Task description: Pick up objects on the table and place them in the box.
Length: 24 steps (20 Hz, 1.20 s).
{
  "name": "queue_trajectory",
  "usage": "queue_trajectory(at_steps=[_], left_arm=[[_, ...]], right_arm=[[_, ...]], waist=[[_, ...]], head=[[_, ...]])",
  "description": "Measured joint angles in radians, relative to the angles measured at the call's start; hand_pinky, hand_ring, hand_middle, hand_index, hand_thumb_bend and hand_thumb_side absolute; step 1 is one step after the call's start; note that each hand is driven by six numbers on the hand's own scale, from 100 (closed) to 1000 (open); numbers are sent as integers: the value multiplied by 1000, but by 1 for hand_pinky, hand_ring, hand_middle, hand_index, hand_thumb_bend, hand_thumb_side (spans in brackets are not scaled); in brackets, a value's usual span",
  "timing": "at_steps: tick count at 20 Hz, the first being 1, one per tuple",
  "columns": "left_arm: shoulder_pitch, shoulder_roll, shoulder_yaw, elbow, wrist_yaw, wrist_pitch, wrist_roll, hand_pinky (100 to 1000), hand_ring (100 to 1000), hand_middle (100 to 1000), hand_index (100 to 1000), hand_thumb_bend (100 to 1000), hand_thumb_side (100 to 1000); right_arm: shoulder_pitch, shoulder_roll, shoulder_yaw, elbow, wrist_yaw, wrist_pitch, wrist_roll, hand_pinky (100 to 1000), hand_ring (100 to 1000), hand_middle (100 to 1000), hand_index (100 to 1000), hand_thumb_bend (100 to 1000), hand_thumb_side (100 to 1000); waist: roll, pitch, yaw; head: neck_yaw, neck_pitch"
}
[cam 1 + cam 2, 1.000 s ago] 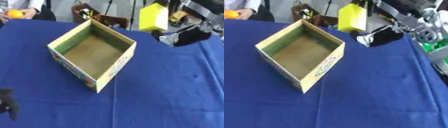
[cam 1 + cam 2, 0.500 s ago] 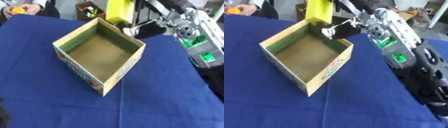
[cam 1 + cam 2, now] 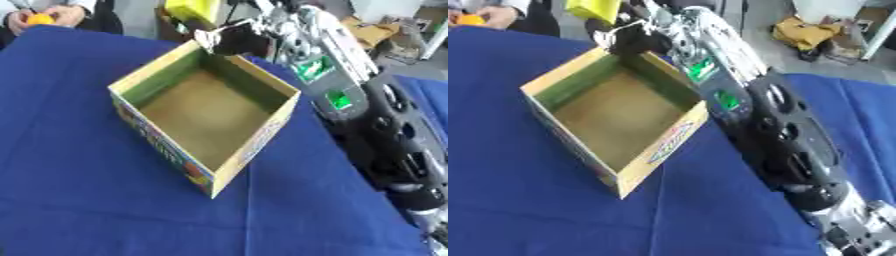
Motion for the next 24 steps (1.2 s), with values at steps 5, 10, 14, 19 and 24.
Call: queue_trajectory(at_steps=[5,10,14,19,24], left_arm=[[-6,-8,0,0,0,0,-1,239,402,404,659,100,1000],[-10,-9,-1,0,1,-1,-4,239,402,404,658,100,1000],[-10,-9,-1,0,2,0,-5,239,402,404,658,100,1000],[-10,-9,-1,0,3,0,-6,239,402,405,659,100,1000],[-10,-9,-1,0,3,0,-8,239,402,404,659,100,1000]], right_arm=[[-26,67,41,120,70,-15,-73,485,499,278,347,100,142],[-26,106,81,239,137,-67,-132,495,508,281,354,100,148],[-28,123,104,327,193,-117,-127,511,527,252,363,100,153],[-28,123,117,387,265,-153,-70,513,528,270,368,100,167],[-25,126,117,406,338,-156,-22,515,530,270,369,100,178]], waist=[[-3,6,12],[-6,6,18],[-6,6,19],[-6,6,16],[-5,10,15]], head=[[-20,-1],[-32,-5],[-32,-8],[-32,-9],[-34,-10]])
